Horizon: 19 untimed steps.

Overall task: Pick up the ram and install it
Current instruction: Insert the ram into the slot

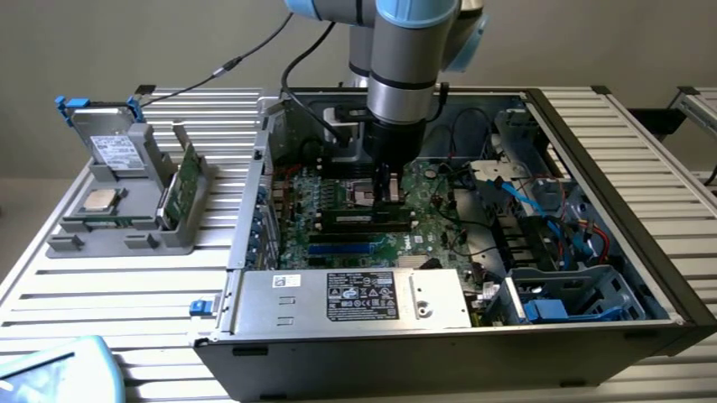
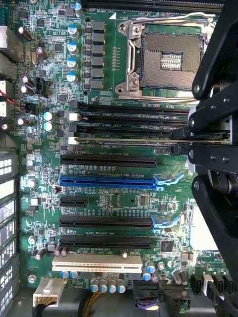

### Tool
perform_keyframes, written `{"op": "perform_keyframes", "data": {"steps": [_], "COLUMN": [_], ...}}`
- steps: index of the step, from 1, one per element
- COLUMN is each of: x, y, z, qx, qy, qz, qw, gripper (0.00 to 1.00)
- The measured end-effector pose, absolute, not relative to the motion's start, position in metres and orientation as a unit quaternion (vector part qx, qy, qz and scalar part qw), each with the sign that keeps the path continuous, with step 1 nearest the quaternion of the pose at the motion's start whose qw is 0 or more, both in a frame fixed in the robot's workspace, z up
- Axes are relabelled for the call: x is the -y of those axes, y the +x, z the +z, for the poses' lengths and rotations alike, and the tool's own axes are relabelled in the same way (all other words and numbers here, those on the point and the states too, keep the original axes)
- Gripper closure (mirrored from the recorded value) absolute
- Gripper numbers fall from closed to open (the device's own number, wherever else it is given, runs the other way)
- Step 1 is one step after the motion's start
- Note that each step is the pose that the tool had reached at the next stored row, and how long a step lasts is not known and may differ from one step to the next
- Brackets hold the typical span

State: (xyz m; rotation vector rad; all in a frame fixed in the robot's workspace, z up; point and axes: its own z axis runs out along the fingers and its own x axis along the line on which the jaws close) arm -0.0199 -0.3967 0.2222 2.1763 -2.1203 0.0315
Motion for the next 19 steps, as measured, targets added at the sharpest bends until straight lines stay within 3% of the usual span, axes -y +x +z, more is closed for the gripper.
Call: {"op": "perform_keyframes", "data": {"steps": [19], "x": [0.3967], "y": [-0.0189], "z": [0.2218], "qx": [0.704], "qy": [0.708], "qz": [0.010], "qw": [0.053], "gripper": [0.85]}}
